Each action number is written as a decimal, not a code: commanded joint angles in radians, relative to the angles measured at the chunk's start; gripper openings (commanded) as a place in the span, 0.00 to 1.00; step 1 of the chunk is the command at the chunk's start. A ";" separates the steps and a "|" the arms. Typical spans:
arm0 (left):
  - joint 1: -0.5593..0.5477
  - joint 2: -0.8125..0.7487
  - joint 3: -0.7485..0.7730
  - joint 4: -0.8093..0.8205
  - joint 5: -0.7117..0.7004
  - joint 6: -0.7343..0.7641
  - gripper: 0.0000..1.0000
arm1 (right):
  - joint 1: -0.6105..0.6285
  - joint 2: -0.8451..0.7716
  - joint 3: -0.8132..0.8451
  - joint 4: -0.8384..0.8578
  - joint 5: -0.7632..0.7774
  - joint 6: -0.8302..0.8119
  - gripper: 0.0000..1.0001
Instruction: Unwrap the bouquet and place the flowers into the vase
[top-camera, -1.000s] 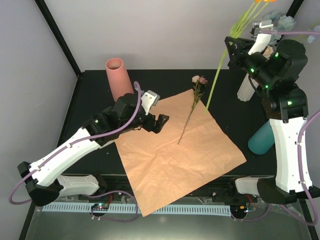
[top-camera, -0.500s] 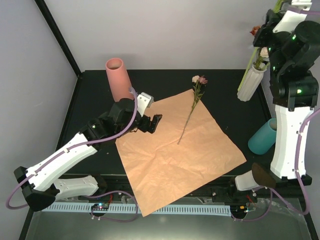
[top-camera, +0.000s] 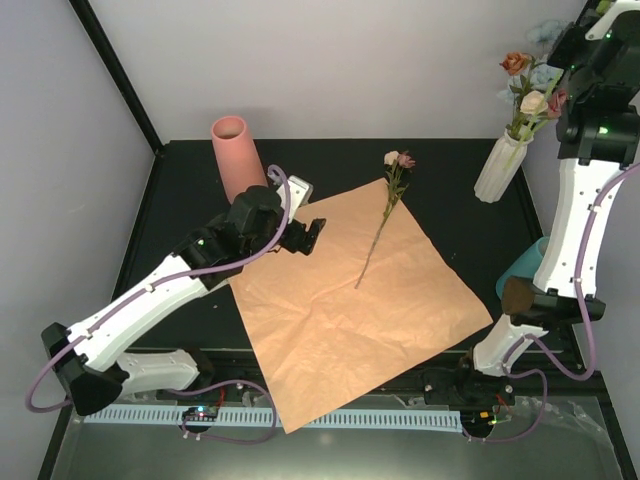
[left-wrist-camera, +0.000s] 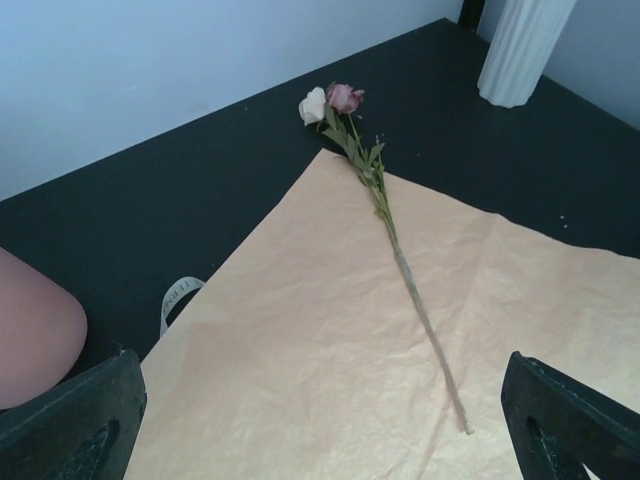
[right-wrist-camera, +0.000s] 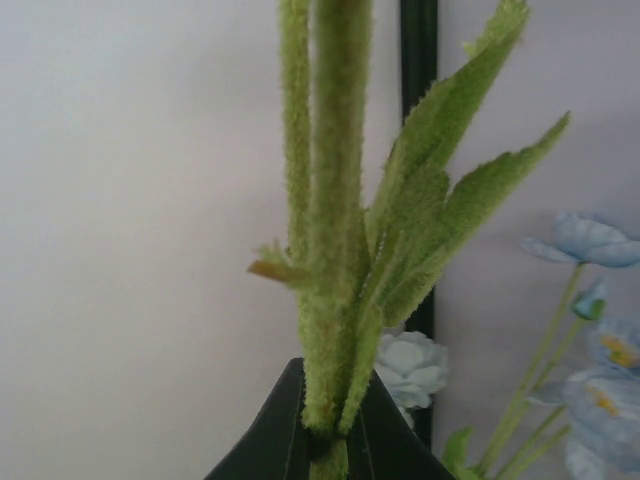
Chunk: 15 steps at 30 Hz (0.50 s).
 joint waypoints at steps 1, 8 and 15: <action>0.036 0.042 0.062 0.046 0.045 0.039 0.99 | -0.087 0.022 0.037 0.061 -0.049 0.014 0.02; 0.104 0.129 0.122 0.062 0.142 0.054 0.99 | -0.135 0.078 0.030 0.162 -0.142 -0.006 0.02; 0.151 0.203 0.169 0.079 0.216 0.037 0.99 | -0.135 0.105 -0.061 0.348 -0.145 -0.008 0.01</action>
